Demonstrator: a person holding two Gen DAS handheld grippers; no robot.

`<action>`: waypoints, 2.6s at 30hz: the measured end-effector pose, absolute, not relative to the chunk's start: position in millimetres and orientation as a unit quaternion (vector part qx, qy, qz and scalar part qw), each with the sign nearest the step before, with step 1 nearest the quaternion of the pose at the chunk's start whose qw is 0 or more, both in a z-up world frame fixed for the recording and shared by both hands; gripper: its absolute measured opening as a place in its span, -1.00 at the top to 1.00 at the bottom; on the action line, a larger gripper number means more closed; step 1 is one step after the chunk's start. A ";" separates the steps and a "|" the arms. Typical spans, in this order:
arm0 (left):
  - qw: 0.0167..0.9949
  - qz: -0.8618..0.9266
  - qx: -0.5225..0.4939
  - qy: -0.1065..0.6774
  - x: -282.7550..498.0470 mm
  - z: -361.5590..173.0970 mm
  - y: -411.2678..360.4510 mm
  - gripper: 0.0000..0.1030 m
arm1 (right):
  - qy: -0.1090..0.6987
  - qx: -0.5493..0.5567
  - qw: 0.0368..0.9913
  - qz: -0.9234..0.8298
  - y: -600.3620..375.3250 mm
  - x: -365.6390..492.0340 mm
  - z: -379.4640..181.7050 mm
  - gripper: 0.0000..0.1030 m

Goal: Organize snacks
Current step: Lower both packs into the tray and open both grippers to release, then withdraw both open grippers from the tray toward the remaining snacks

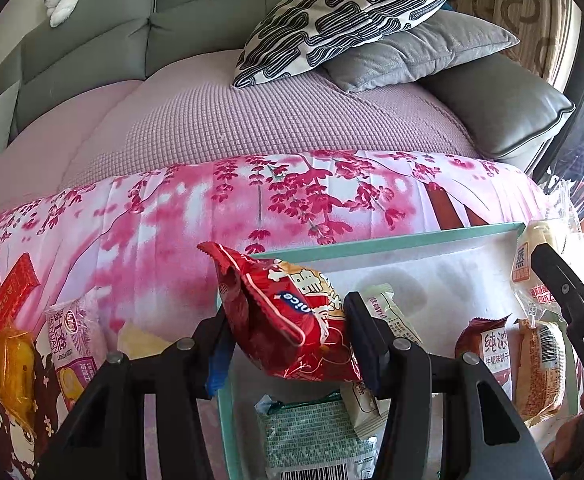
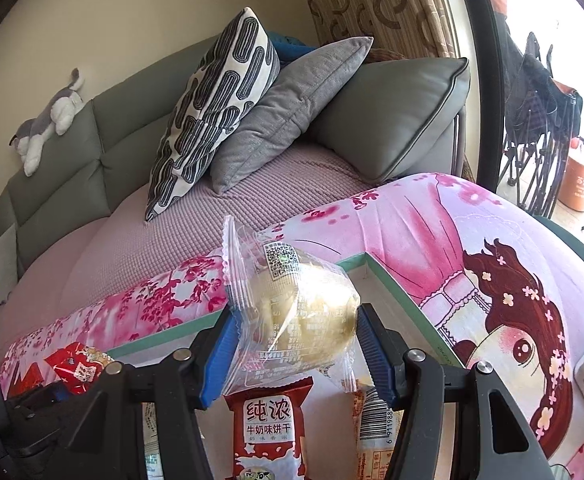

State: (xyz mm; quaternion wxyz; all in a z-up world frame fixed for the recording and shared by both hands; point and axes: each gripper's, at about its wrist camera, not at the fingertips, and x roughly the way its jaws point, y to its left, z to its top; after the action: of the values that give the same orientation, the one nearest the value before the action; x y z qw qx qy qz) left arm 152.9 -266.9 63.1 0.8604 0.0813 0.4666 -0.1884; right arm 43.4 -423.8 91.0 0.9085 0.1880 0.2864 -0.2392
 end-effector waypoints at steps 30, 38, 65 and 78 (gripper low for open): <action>0.874 -0.134 0.061 0.463 137.2 64.8 -256.9 -0.50 | 0.333 0.178 0.900 -0.219 -426.0 49.0 77.8 -0.49; 0.885 -0.130 0.050 0.445 131.8 76.0 -251.2 -0.55 | 0.321 0.175 0.909 -0.201 -422.3 45.6 83.1 -0.61; 0.906 -0.033 -0.013 0.422 131.8 77.4 -202.3 -0.97 | 0.323 0.114 0.926 -0.160 -401.5 49.0 88.7 -1.00; 0.900 -0.036 0.012 0.433 129.6 76.8 -191.5 -0.97 | 0.341 0.087 0.921 -0.166 -394.3 48.9 90.4 -1.00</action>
State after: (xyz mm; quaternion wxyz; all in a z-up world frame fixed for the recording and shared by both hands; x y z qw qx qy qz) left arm 129.6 -191.5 76.8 0.9004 0.0117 0.4334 -0.0358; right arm 48.9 -394.3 90.4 0.9210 0.0874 0.3413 -0.1661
